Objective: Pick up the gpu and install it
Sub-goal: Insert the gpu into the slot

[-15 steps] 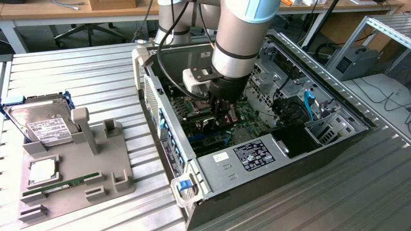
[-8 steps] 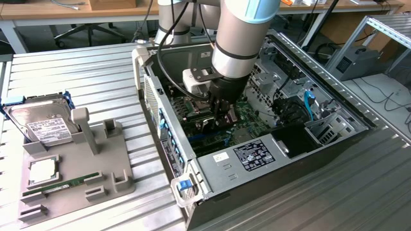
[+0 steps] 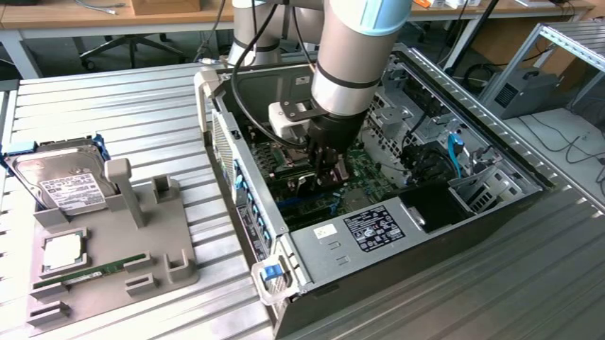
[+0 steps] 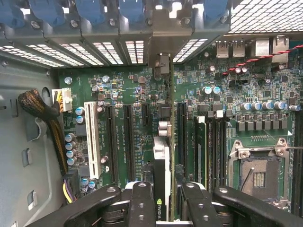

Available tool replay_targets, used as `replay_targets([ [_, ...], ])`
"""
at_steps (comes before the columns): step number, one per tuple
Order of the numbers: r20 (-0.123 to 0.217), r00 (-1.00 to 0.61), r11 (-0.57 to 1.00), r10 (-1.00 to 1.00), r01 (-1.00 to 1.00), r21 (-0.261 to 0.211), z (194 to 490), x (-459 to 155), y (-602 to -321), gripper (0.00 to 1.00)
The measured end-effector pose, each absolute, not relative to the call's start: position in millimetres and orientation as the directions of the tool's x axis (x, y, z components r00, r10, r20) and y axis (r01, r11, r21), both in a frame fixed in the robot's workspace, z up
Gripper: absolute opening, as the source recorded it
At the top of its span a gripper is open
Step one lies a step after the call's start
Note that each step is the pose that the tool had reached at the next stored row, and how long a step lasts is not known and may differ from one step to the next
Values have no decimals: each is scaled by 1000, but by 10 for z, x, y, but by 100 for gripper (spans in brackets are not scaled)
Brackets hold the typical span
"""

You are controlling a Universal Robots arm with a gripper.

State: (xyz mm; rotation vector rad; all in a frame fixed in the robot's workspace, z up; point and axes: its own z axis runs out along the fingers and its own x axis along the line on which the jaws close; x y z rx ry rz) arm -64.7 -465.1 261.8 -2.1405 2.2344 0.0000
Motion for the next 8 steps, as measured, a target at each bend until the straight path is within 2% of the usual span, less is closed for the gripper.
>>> replay_targets([
  [8,-34,-42,43,-999,-999,-33,2609,-665,-4651,27],
])
